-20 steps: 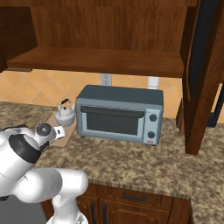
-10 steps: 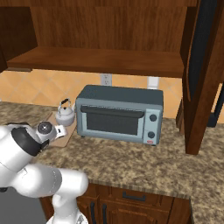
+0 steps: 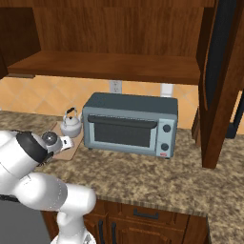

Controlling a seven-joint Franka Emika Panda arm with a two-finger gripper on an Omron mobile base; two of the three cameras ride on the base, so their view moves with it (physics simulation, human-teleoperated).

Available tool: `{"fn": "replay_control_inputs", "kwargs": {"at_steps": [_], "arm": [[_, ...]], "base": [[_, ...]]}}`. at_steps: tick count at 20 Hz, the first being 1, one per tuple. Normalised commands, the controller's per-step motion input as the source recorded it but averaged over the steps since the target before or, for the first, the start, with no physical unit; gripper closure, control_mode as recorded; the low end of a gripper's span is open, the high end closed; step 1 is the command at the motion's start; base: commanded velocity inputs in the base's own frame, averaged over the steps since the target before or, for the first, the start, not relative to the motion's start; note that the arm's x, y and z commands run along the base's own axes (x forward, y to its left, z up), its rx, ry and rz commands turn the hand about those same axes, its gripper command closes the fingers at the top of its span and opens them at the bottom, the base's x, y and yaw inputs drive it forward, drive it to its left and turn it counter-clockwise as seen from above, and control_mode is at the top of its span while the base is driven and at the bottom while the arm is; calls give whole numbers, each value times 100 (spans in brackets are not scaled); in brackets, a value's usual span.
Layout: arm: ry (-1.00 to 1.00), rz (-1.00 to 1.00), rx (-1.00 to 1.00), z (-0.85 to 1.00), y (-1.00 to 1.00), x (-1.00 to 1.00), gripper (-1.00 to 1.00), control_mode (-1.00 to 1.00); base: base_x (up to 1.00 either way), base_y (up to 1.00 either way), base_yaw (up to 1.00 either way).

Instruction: Pick the kettle from the counter and place it on the tray. Then pick the mug from the cabinet and place it on the tray. Then close the cabinet doors.

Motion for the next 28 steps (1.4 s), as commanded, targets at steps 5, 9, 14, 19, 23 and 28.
{"fn": "replay_control_inputs", "kwargs": {"at_steps": [5,9,14,19,23,28], "arm": [[0,0,0,2,2,2,-100,-100],[1,0,0,12,0,-1,-100,-100],[4,-2,0,35,0,-12,-100,-100],[0,-7,-4,59,0,-8,-100,-100],[1,-5,-4,68,0,-5,-100,-100],[0,-5,-3,68,0,-3,-100,-100]], "base": [[0,0,0],[0,0,0],[0,0,0],[0,0,0],[0,0,0],[0,0,0]]}}
